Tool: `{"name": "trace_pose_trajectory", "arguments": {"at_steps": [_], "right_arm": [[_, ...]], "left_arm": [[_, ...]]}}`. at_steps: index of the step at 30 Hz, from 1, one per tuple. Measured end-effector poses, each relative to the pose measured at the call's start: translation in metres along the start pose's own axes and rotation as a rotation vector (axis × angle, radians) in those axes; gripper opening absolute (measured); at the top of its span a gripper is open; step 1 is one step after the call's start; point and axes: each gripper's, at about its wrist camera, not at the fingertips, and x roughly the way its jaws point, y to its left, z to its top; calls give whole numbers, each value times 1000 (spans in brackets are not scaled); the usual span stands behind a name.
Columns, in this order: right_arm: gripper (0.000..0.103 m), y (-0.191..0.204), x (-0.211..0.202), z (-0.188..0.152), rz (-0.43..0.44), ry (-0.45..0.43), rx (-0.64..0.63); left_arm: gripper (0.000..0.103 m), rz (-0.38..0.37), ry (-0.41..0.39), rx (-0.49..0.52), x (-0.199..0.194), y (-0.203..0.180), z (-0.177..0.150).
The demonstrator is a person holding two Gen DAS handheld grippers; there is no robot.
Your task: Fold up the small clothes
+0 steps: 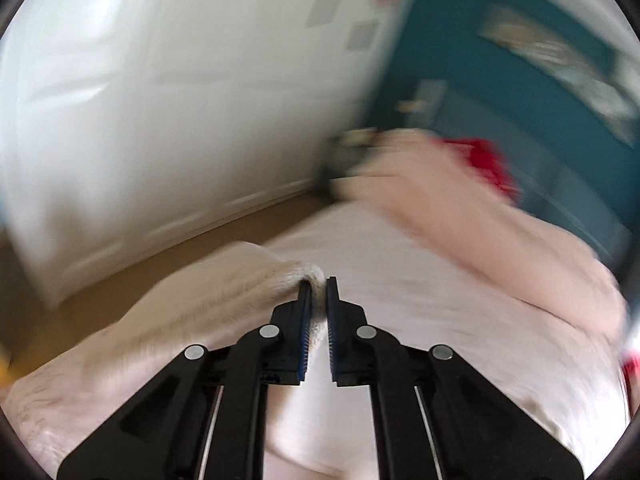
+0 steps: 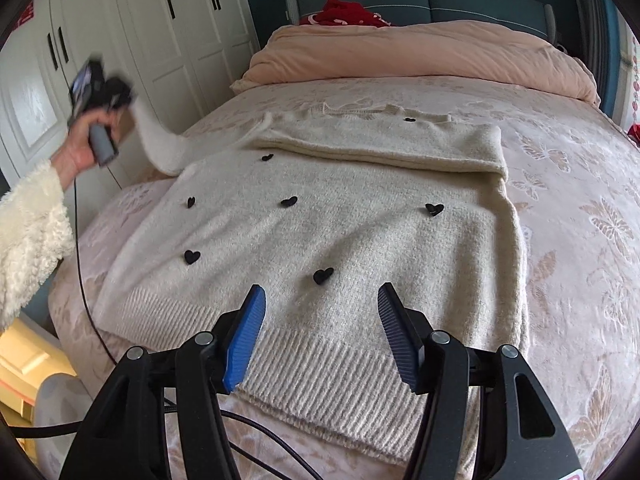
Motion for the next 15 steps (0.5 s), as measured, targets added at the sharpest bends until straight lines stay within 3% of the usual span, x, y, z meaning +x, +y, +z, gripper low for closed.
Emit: {"name": "trace_pose_trajectory", "arguments": {"at_steps": [2,4,6,7,8,11,15], "right_arm": [[58,-6,-4,-1,1,-11,16],[58,-13,-7,-2,1,-22,33],[61,-25,-10,-5,-12,-31,51],[61,-29,-10,-6,-20,-32,54],[61,-36,-11,-7,-34,-34,56],[62,-53,-14,-6,-67,-32,49],[63,-67,-1,11,-55,-14,33]], "left_arm": [[7,-143,11,86,-27,-68,-15],[10,-265,85,143,-41,-125,-45],[30,-350,198,172,-43,-164,-86],[54,-381,283,177,-41,-178,-120],[64,-380,314,171,-42,-180,-138],[69,-350,400,97,-45,-154,-195],[77,-266,404,-147,-36,-74,-205]]}}
